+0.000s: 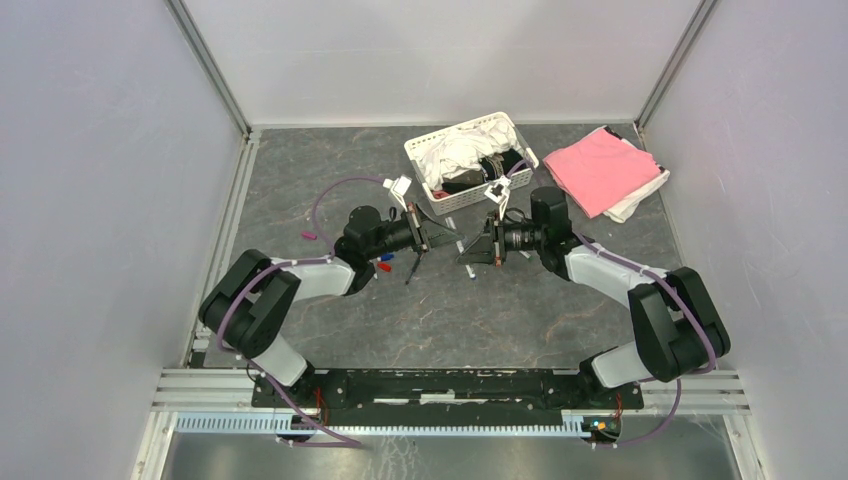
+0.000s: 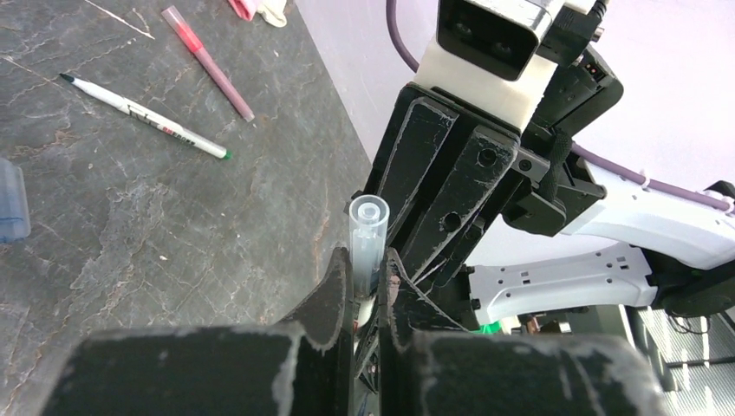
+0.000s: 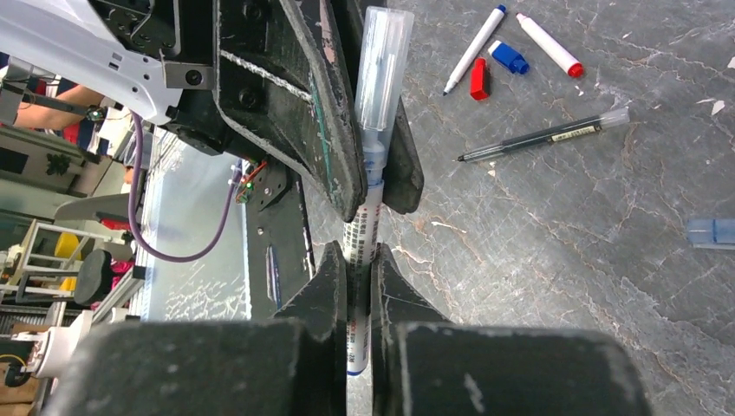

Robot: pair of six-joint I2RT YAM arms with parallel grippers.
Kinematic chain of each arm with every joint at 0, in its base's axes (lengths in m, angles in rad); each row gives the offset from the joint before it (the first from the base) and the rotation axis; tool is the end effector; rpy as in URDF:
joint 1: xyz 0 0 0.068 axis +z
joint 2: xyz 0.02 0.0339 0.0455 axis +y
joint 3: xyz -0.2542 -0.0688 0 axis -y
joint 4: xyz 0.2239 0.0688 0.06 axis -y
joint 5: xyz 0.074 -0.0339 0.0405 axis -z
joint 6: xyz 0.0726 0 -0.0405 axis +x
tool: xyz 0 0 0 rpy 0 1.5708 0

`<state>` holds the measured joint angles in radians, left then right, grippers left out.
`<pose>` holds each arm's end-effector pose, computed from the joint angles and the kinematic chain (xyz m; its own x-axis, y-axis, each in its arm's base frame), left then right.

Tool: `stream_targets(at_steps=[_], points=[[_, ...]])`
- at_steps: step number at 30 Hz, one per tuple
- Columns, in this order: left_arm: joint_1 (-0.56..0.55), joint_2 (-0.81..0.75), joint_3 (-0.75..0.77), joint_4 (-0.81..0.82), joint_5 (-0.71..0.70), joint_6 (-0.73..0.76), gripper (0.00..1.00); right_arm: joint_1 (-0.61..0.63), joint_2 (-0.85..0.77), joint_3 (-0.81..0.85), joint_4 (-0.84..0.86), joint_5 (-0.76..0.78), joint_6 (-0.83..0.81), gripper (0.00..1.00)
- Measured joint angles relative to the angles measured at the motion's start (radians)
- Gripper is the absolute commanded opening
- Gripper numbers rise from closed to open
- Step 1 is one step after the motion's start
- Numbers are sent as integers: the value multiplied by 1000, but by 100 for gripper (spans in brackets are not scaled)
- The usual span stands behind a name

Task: Insert the pens into the pen caps
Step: Move the pen cap to the pen.

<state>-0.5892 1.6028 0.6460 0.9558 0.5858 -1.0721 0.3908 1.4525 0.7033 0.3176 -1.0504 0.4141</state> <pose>0.2609 -0.2227 0.2190 -0.8107 -0.3383 -0.4778 0.4406 0.1849 -0.8785 0.2486 0.1705 0.2113 -0.7235 -0.0817 -0.6855 -0.6848 0.2102 0.6977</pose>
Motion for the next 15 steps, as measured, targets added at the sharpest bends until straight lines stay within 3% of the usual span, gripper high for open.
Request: stream_targets(at_steps=[3, 4, 6, 11, 15], points=[[-2, -8, 0, -20, -9, 11, 34, 2, 0, 2, -7, 6, 2, 0], [-2, -11, 0, -27, -10, 11, 47, 3, 0, 2, -8, 8, 0, 0], [-1, -19, 0, -36, -11, 9, 59, 5, 0, 2, -10, 8, -8, 0], [7, -49, -2, -32, -13, -6, 62, 6, 0, 2, -12, -2, -21, 0], [18, -50, -23, 36, -18, -47, 51, 6, 0, 2, -11, -11, -27, 0]])
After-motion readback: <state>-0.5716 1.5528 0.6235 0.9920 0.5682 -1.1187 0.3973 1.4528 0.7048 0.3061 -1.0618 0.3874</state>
